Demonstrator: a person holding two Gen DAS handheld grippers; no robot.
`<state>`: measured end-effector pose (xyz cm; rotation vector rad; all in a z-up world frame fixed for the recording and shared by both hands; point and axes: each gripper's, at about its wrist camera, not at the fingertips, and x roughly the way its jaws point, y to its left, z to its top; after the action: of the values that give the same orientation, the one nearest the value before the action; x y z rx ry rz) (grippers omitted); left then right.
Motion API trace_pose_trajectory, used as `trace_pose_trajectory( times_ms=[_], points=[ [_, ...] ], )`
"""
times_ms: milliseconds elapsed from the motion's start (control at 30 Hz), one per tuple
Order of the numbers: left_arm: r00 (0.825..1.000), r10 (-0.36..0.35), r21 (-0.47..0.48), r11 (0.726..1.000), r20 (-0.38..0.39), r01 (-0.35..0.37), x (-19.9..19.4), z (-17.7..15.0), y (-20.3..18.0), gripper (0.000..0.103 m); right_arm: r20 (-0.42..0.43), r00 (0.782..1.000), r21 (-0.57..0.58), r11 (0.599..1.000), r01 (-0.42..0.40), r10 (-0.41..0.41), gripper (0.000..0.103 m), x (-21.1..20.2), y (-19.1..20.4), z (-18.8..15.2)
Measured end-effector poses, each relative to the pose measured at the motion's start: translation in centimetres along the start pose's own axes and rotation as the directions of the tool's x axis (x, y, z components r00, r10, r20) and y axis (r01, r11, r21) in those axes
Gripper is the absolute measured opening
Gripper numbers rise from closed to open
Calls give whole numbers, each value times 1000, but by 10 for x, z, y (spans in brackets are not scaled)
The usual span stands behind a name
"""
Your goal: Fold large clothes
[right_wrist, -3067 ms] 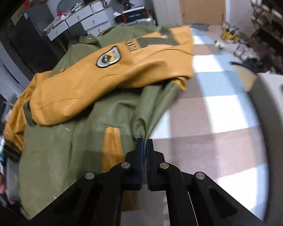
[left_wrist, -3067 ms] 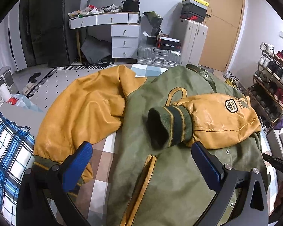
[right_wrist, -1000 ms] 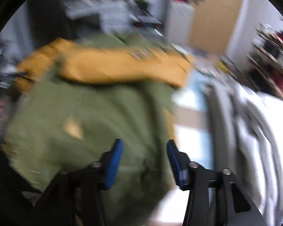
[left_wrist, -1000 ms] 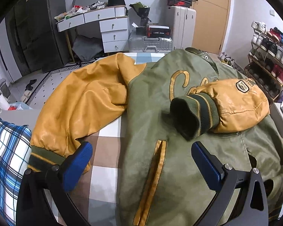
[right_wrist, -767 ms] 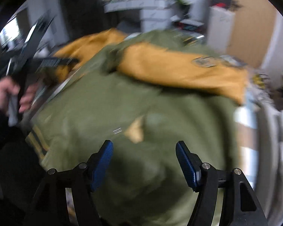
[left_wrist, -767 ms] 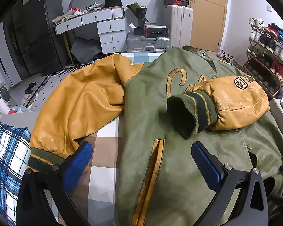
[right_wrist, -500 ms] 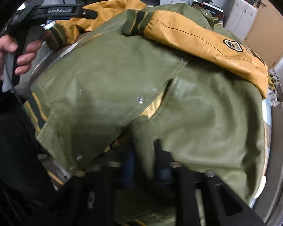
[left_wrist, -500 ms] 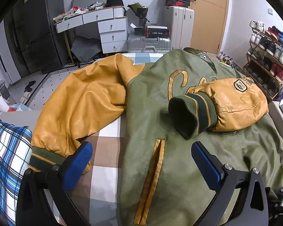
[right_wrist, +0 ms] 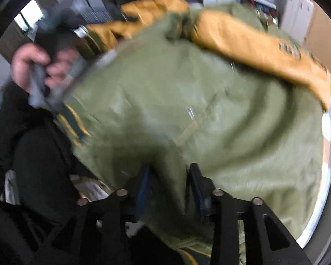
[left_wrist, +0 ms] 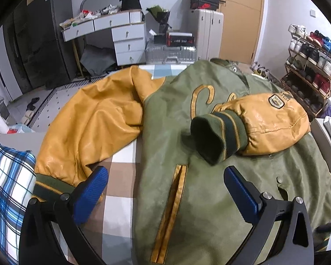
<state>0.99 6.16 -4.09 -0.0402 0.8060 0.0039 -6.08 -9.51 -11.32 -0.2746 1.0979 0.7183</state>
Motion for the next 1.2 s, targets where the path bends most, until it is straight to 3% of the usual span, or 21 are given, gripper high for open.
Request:
trace_pose_trajectory(
  times_ms=[67, 100, 133, 200, 233, 300, 433, 533, 600, 667, 733, 767, 800, 833, 900, 933, 1067, 1200],
  points=[
    [1000, -1, 0, 1000, 27, 1, -5, 2, -1, 102, 130, 990, 23, 998, -55, 51, 58, -27, 2, 11],
    [999, 2, -3, 1000, 39, -2, -6, 2, -1, 102, 221, 973, 38, 996, -77, 67, 72, -43, 4, 17],
    [999, 3, -5, 1000, 51, -3, -8, 3, -1, 102, 280, 958, 47, 996, -81, 64, 76, -54, 4, 24],
    [997, 9, -8, 1000, 71, -8, -10, 4, -2, 102, 461, 887, 80, 994, -74, 29, 79, -80, 6, 38],
    [997, 13, -9, 1000, 82, -12, -11, 4, -2, 102, 507, 862, 96, 994, -60, 3, 88, -86, 6, 45],
    [995, 26, -8, 1000, 98, -25, -12, 5, -2, 102, 632, 770, 165, 986, -28, -85, 95, -101, 6, 56],
    [992, 44, -11, 999, 117, -43, -11, 7, 1, 102, 734, 658, 264, 963, -52, -166, 100, -110, 1, 78],
    [991, 60, -4, 998, 116, -60, -7, 9, 3, 102, 773, 592, 310, 950, -35, -230, 102, -107, 2, 90],
    [989, 83, 4, 996, 122, -84, -7, 10, 5, 102, 798, 528, 348, 937, -10, -290, 103, -100, 2, 87],
    [985, 111, 10, 994, 130, -113, -7, 10, 10, 102, 787, 512, 381, 924, 36, -344, 103, -86, -2, 79],
    [983, 127, 18, 991, 134, -131, -6, 11, 16, 102, 748, 561, 379, 922, 77, -354, 103, -71, -9, 74],
    [981, 136, 19, 990, 137, -140, -6, 11, 19, 102, 705, 615, 364, 924, 114, -353, 103, -62, -11, 76],
    [979, 150, 16, 988, 140, -154, -7, 10, 23, 102, 672, 646, 355, 923, 150, -363, 103, -57, -12, 79],
    [977, 160, 10, 987, 141, -163, -7, 10, 27, 102, 652, 653, 349, 917, 193, -386, 103, -55, -14, 79],
    [976, 176, -10, 984, 131, -176, -8, 7, 38, 102, 673, 612, 358, 907, 223, -416, 103, -62, -15, 73],
    [975, 185, -25, 983, 120, -184, -9, 4, 44, 102, 683, 605, 354, 910, 217, -410, 103, -63, -15, 72],
    [978, 198, -87, 977, 59, -192, -15, -12, 66, 102, 718, 580, 349, 920, 176, -384, 103, -77, -15, 67],
    [986, 168, -131, 977, 7, -166, -21, -31, 83, 102, 746, 576, 331, 937, 114, -334, 103, -81, -16, 60]
  ],
)
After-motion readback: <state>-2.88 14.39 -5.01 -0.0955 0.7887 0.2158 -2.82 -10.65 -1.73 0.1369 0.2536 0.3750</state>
